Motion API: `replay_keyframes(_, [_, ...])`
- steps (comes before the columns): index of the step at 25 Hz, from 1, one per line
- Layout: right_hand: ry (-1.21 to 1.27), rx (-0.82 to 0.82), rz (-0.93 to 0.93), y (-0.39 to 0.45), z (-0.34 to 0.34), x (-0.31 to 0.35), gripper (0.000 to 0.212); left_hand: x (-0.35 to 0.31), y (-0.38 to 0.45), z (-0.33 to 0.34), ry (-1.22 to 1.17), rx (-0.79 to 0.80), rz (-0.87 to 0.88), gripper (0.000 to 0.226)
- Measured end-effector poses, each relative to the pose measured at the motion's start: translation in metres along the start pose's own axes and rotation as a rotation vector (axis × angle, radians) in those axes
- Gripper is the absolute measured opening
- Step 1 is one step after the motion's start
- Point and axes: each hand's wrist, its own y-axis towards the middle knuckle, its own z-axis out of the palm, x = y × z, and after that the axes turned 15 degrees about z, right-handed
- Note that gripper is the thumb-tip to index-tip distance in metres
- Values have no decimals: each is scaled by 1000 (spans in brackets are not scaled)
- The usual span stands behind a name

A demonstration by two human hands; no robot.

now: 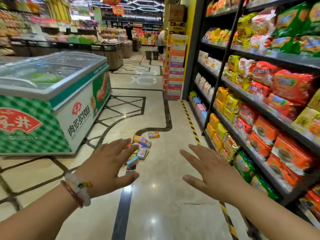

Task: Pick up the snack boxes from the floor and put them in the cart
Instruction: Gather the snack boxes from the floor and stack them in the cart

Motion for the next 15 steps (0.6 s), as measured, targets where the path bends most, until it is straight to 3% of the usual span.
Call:
replay_keyframes(5, [-47,-96,-37,130,30,-11,77,86,47,56,-3,27,-57,72])
replay_keyframes(8, [-39,-20,14,212,50,-19,66,138,80,89,-35,35,-115,73])
replay_keyframes(15, [-81,-27,72,366,84,-11,64,249,130,162,-79,94,-186,72])
